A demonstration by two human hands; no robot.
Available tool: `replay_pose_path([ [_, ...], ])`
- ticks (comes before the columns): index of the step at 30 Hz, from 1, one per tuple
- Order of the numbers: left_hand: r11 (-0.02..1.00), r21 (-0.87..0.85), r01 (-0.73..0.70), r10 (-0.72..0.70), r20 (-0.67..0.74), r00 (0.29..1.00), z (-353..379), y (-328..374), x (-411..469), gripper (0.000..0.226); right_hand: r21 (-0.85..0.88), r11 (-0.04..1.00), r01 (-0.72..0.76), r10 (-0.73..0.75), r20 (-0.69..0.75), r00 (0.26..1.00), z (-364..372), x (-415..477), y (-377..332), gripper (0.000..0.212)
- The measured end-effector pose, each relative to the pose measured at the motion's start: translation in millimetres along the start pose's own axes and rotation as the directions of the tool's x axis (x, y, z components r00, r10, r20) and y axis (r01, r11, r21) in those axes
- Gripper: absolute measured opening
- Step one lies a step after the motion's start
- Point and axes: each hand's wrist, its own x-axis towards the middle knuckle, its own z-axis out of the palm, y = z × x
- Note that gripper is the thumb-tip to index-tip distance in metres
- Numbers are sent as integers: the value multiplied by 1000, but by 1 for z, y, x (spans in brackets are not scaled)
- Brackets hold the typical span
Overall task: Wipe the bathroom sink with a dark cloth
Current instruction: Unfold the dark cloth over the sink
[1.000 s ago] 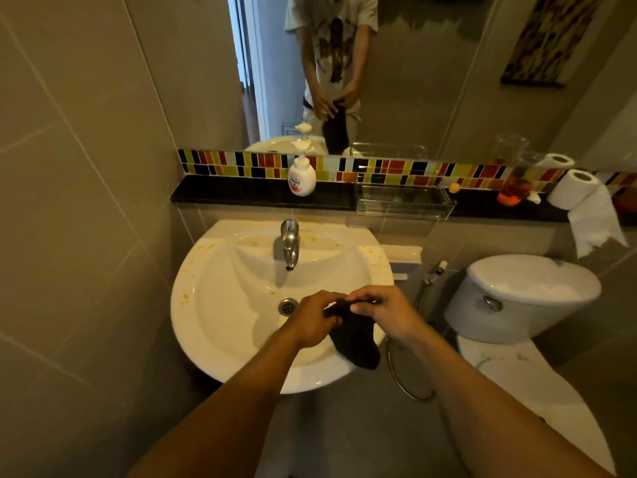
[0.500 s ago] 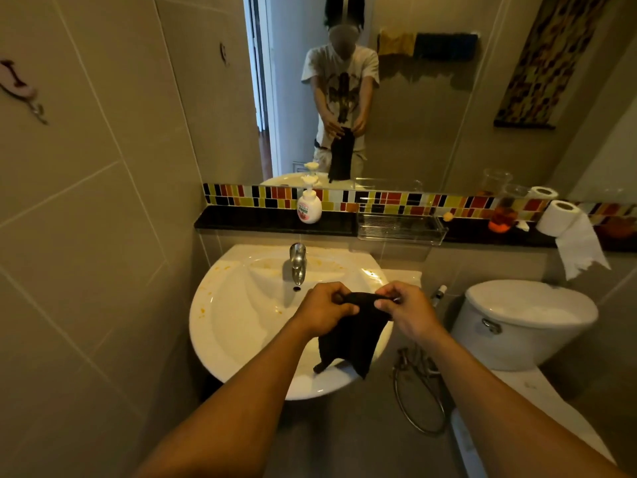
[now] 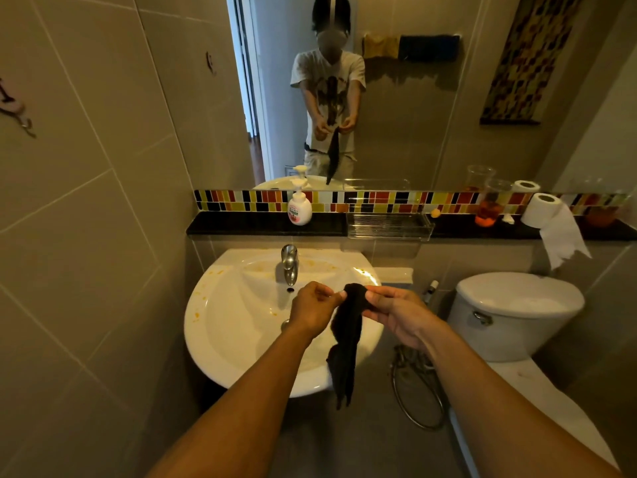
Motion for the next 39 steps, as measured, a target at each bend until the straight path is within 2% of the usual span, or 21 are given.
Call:
replay_pose_path([
  [3, 997, -72, -20, 33, 190, 981, 7, 4, -11, 28, 17, 1000, 9, -9, -11, 1000, 2, 1, 0, 31],
  [5, 995, -77, -62, 79, 231, 970, 11, 4, -13, 29, 18, 1000, 15, -15, -27, 1000, 4, 1, 1, 32],
  [12, 989, -23, -145, 147, 177, 973, 20, 1, -9, 20, 87, 996, 26, -19, -79, 997, 0, -6, 5, 19],
  [16, 986, -3, -165, 162, 208, 965, 23, 4, -7, 20, 11, 999, 48, -46, -107, 993, -4, -6, 2, 19],
  [19, 980, 25, -198, 186, 233, 954, 23, 9, -5, 18, -108, 993, 54, -67, -120, 991, -5, -5, -4, 18],
  [21, 974, 50, -221, 206, 212, 955, 22, 12, -3, 15, -154, 986, 62, -84, -136, 987, -5, -3, -8, 16],
  [24, 973, 53, -225, 211, 188, 959, 22, 16, 0, 15, -190, 979, 73, -103, -154, 983, -4, -3, -10, 15],
  [29, 974, 20, -228, 214, 274, 938, 23, 21, -2, 23, -206, 973, 104, -134, -141, 981, -8, -7, -11, 15],
  [32, 970, 59, -236, 215, 247, 945, 23, 21, -2, 19, -203, 975, 88, -118, -141, 983, -12, -5, -10, 15],
  [39, 960, 164, -227, 211, 109, 971, 1, 28, 10, 16, -374, 924, 83, -197, -278, 940, -53, 7, -24, 28],
])
